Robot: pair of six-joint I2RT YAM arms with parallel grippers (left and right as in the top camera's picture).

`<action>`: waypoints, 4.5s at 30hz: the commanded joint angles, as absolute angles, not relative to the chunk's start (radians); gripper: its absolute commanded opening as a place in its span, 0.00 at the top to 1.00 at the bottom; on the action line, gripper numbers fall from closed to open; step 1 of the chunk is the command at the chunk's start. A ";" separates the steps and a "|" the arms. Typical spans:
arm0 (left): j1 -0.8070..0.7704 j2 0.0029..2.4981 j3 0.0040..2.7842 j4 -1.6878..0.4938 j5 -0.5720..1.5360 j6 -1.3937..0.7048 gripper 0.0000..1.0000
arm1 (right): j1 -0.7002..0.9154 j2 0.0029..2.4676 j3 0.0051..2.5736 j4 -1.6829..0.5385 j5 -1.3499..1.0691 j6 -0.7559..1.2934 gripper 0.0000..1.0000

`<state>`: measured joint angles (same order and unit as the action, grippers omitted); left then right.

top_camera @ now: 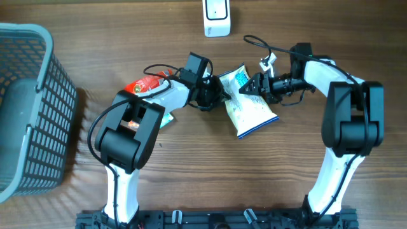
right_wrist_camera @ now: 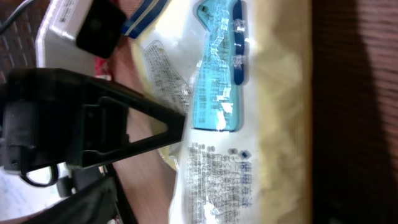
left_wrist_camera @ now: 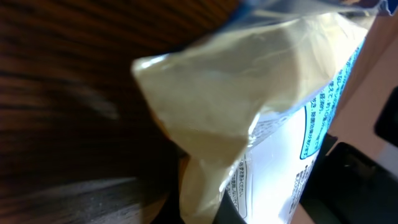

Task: Scan the item barcode
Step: 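Lift the flipped yellow bag with the right gripper to the scanner, then carry the yellow bag right and drop it at the table edge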

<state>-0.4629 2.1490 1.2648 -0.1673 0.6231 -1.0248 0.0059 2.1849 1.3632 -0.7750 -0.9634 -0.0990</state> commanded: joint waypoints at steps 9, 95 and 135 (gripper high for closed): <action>-0.447 2.272 1.239 -0.191 0.519 -1.030 0.71 | 0.027 2.305 1.317 -0.791 -0.807 -0.019 0.96; -0.211 1.685 1.264 -0.510 0.506 -0.736 0.00 | -0.243 2.400 1.874 -0.490 0.976 0.115 0.95; -0.018 1.893 1.261 -0.559 0.217 -0.831 0.00 | 0.220 1.859 1.345 -0.691 -0.579 0.396 0.01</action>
